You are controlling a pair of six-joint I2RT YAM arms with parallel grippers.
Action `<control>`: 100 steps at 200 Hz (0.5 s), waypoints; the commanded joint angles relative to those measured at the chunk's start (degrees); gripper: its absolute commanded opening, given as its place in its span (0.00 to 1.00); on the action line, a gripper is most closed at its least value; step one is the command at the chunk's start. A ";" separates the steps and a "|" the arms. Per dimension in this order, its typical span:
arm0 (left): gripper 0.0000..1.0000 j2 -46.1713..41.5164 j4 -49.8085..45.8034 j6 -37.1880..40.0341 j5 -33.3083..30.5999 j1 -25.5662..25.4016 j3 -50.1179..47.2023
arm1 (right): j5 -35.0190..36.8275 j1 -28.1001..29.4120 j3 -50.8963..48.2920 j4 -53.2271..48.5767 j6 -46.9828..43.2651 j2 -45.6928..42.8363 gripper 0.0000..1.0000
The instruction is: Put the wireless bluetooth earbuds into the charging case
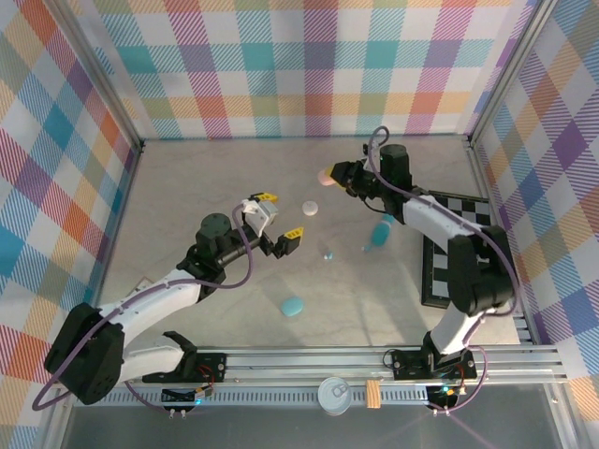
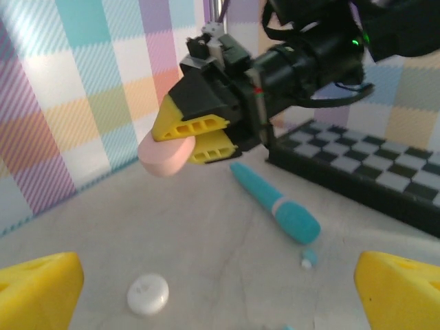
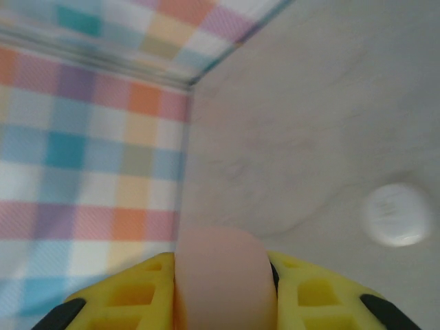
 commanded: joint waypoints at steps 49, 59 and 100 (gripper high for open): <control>1.00 -4.29 -23.01 1.49 -6.31 -4.05 -0.05 | 7.17 -1.90 10.87 -8.80 -10.05 17.90 0.21; 1.00 -4.44 -24.44 0.93 -7.00 -5.31 -0.59 | 7.41 -2.09 11.87 -9.32 -10.36 19.49 0.22; 1.00 -5.40 -30.17 -3.15 -10.61 -11.42 -3.23 | 9.14 -2.36 14.81 -12.70 -11.77 24.15 0.27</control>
